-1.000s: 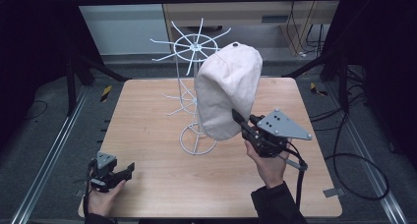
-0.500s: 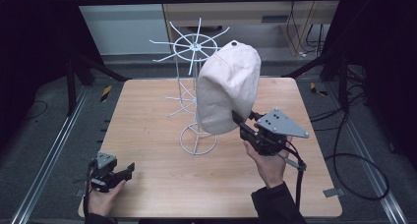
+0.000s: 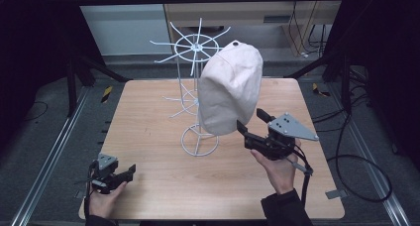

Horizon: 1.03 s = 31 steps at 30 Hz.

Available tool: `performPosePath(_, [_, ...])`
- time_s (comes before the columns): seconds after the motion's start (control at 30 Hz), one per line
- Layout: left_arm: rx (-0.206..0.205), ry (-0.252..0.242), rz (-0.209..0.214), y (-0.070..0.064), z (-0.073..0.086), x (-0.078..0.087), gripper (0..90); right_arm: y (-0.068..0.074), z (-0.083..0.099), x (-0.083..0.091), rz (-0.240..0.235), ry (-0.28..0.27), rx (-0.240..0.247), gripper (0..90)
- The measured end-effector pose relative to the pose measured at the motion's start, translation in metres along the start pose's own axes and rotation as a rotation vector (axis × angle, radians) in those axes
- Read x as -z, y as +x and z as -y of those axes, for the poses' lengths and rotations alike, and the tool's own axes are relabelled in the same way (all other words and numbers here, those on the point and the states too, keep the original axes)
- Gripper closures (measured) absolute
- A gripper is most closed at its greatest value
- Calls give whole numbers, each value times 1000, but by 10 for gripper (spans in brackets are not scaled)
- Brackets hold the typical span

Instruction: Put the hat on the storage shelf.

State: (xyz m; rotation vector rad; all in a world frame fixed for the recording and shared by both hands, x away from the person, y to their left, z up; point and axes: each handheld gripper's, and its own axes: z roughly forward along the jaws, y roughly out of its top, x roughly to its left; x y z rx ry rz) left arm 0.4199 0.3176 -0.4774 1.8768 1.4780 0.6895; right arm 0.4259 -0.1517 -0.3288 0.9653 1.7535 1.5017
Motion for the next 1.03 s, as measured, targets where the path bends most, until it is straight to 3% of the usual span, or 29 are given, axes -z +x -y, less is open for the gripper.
performPosePath(0.17, [-1, 2, 2, -1, 0, -1, 319, -15, 24, 12, -30, 44, -40, 130])
performPosePath(0.3, [-2, 2, 2, -1, 0, -1, 319, -22, 40, 16, -34, 87, -34, 98])
performPosePath(0.37, [-2, 0, 4, -1, 0, -1, 319, -27, 52, 17, -25, 116, -31, 95])
performPosePath(0.4, [-2, 0, 5, -1, 0, -1, 319, -35, 67, 18, -15, 151, -44, 95])
performPosePath(0.47, [-4, 3, 7, -1, 0, -1, 323, -37, 72, 19, -8, 158, -50, 95])
performPosePath(0.53, [-6, 1, 9, -1, 0, -2, 325, -44, 85, 19, 15, 190, -62, 97])
performPosePath(0.57, [-5, 1, 12, -1, 0, -1, 337, -50, 97, 19, 49, 229, -62, 98])
performPosePath(0.67, [-3, 0, 14, 0, 0, -2, 349, -57, 110, 20, 74, 270, -73, 106])
performPosePath(0.7, [-4, 2, 16, 0, 0, -2, 358, -63, 119, 22, 108, 291, -74, 115])
performPosePath(0.73, [-4, 2, 16, 0, 0, -2, 361, -63, 119, 22, 108, 291, -74, 115])
performPosePath(0.77, [-6, 3, 19, 0, 0, -2, 364, -69, 126, 24, 148, 310, -90, 135])
performPosePath(0.83, [-5, 3, 20, 1, 0, -2, 366, -76, 133, 25, 173, 326, -101, 138])
performPosePath(1.03, [5, 2, 8, 5, -1, -4, 358, -85, 146, 25, 212, 386, -93, 139])
